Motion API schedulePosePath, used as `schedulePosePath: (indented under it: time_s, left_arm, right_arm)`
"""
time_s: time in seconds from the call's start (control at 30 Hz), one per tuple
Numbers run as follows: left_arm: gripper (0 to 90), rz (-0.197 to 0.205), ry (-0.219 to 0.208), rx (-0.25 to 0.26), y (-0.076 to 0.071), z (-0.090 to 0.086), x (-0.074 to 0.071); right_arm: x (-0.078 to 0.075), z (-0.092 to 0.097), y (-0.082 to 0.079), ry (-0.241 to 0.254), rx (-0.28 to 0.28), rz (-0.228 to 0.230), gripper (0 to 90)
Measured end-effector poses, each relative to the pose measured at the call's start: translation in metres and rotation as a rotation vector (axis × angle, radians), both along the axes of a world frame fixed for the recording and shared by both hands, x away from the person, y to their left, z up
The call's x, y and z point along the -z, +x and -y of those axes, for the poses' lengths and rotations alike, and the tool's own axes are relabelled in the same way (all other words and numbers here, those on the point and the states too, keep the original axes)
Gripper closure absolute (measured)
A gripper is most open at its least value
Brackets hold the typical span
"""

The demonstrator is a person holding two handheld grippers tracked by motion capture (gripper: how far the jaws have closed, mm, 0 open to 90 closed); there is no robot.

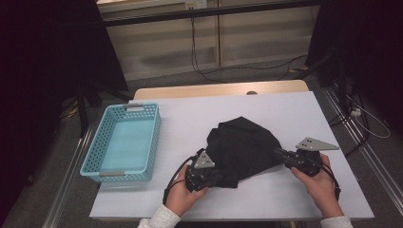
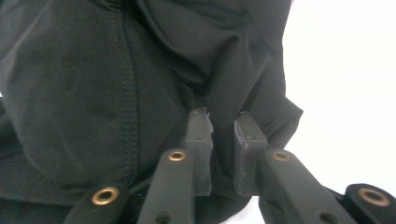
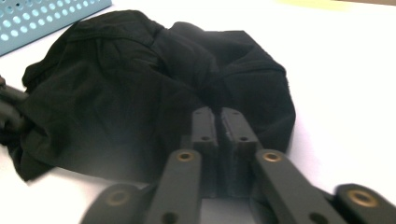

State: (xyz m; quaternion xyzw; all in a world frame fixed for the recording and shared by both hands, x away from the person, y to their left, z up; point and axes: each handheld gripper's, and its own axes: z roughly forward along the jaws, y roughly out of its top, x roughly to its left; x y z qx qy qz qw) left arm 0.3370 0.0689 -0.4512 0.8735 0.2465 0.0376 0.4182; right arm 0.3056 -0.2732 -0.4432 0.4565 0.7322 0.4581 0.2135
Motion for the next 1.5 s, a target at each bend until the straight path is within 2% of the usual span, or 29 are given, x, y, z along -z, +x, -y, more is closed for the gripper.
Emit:
schedulePosePath:
  time_s: [0.07, 0.1, 0.13, 0.17, 0.23, 0.27, 0.3, 0.37, 0.4, 0.43, 0.47, 0.5, 0.6, 0.77, 0.83, 0.9, 1.1, 1.17, 1.2, 1.23, 1.27, 1.33, 1.37, 1.43, 1.5]
  left_arm:
    - [82.2, -0.026, -0.048, -0.017, 0.004, -0.006, -0.009]
    - [82.3, -0.026, -0.048, -0.017, 0.004, -0.006, -0.009]
    - [82.3, -0.037, -0.073, -0.027, 0.007, -0.010, -0.013]
    - [82.5, -0.047, -0.091, -0.037, 0.009, -0.014, -0.017]
    - [82.6, -0.068, -0.129, -0.058, 0.015, -0.024, -0.024]
    - [82.7, -0.063, -0.140, -0.074, 0.016, -0.027, -0.026]
    - [82.9, -0.063, -0.140, -0.074, 0.016, -0.027, -0.026]
    - [83.2, -0.060, -0.131, -0.093, 0.021, -0.033, -0.030]
    - [83.3, -0.060, -0.149, -0.119, 0.024, -0.039, -0.031]
    - [83.4, -0.060, -0.149, -0.119, 0.024, -0.039, -0.031]
    - [83.4, -0.058, -0.148, -0.127, 0.026, -0.043, -0.032]
    - [83.5, -0.055, -0.155, -0.146, 0.028, -0.047, -0.033]
    - [83.7, -0.053, -0.154, -0.160, 0.030, -0.050, -0.035]
    - [84.2, -0.052, -0.148, -0.211, 0.036, -0.063, -0.036]
    - [84.2, -0.052, -0.148, -0.222, 0.037, -0.066, -0.036]
    - [84.6, -0.045, -0.155, -0.251, 0.038, -0.074, -0.038]
    - [84.7, -0.044, -0.148, -0.261, 0.038, -0.079, -0.038]
    - [84.7, -0.044, -0.143, -0.263, 0.038, -0.079, -0.037]
    - [84.7, -0.046, -0.148, -0.266, 0.038, -0.079, -0.036]
    - [84.7, -0.046, -0.148, -0.266, 0.038, -0.079, -0.036]
    - [84.7, -0.044, -0.146, -0.267, 0.038, -0.080, -0.036]
    - [84.7, -0.048, -0.152, -0.270, 0.038, -0.080, -0.036]
    - [84.7, -0.048, -0.152, -0.270, 0.038, -0.080, -0.036]
    - [84.7, -0.048, -0.155, -0.269, 0.039, -0.080, -0.037]
    - [84.7, -0.050, -0.163, -0.269, 0.039, -0.081, -0.039]
  right_arm:
    - [0.000, -0.001, -0.001, -0.024, -0.017, 0.005, 74.5]
    - [0.000, -0.001, -0.001, -0.024, -0.017, 0.005, 74.5]
    - [0.000, -0.001, -0.002, -0.028, -0.022, 0.005, 71.8]
    - [0.001, -0.002, -0.003, -0.041, -0.047, -0.007, 64.7]
    - [0.003, -0.003, -0.005, -0.060, -0.055, -0.011, 58.3]
    - [0.005, -0.003, -0.005, -0.062, -0.064, -0.023, 54.7]
    - [0.005, -0.003, -0.005, -0.062, -0.064, -0.023, 54.7]
    - [0.010, -0.006, -0.005, -0.077, -0.081, -0.048, 47.2]
    - [0.013, -0.007, -0.005, -0.093, -0.087, -0.057, 45.4]
    - [0.013, -0.007, -0.005, -0.093, -0.087, -0.057, 45.4]
    - [0.017, -0.010, -0.004, -0.119, -0.100, -0.072, 42.1]
    - [0.018, -0.012, -0.004, -0.129, -0.103, -0.073, 40.4]
    - [0.019, -0.016, -0.003, -0.142, -0.111, -0.071, 37.8]
    - [0.022, -0.028, 0.000, -0.232, -0.144, -0.061, 35.7]
    - [0.023, -0.030, 0.001, -0.243, -0.153, -0.060, 35.7]
    - [0.023, -0.032, 0.003, -0.274, -0.150, -0.046, 36.6]
    - [0.025, -0.040, 0.007, -0.303, -0.169, -0.042, 42.3]
    - [0.025, -0.044, 0.010, -0.294, -0.172, -0.040, 47.3]
    - [0.026, -0.045, 0.012, -0.264, -0.175, -0.055, 57.2]
    - [0.026, -0.045, 0.012, -0.264, -0.175, -0.055, 57.2]
    - [0.026, -0.046, 0.012, -0.259, -0.177, -0.051, 70.0]
    - [0.025, -0.043, 0.012, -0.265, -0.170, -0.045, 84.7]
    - [0.025, -0.043, 0.012, -0.265, -0.170, -0.045, 84.7]
    - [0.023, -0.039, 0.011, -0.224, -0.165, -0.051, 86.6]
    - [0.012, -0.032, 0.007, -0.184, -0.152, -0.033, 87.0]
